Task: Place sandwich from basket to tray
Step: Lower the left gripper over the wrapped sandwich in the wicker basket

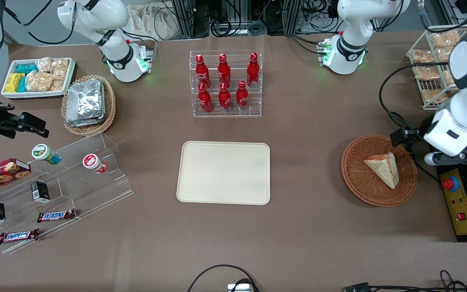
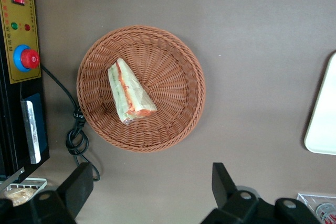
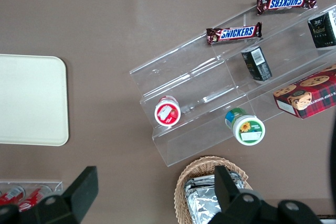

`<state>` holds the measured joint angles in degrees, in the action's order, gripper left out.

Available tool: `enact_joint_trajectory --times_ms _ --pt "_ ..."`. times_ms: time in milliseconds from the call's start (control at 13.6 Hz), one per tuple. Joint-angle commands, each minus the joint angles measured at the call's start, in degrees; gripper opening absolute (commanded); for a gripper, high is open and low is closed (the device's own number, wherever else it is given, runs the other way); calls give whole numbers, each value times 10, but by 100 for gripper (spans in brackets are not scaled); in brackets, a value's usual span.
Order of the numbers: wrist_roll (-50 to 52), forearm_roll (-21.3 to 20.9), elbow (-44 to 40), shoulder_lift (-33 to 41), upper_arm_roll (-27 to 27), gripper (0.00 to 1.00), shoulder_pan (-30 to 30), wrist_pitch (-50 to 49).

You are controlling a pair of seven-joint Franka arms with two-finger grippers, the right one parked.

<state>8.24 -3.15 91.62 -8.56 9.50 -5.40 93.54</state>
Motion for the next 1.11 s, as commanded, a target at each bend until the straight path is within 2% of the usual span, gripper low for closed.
enact_joint_trajectory --times_ms 0,147,368,589,811,1032 --pt "7 -5 -22 -14 3 100 -12 -16" --pt "25 -11 -29 -31 2 100 -12 -6" --pt "154 -15 -18 -55 2 100 -12 23" --pt "262 -4 77 -46 2 100 -45 130" --pt "406 0 186 -30 2 100 -48 255" --pt "426 1 255 -44 1 100 -58 356"
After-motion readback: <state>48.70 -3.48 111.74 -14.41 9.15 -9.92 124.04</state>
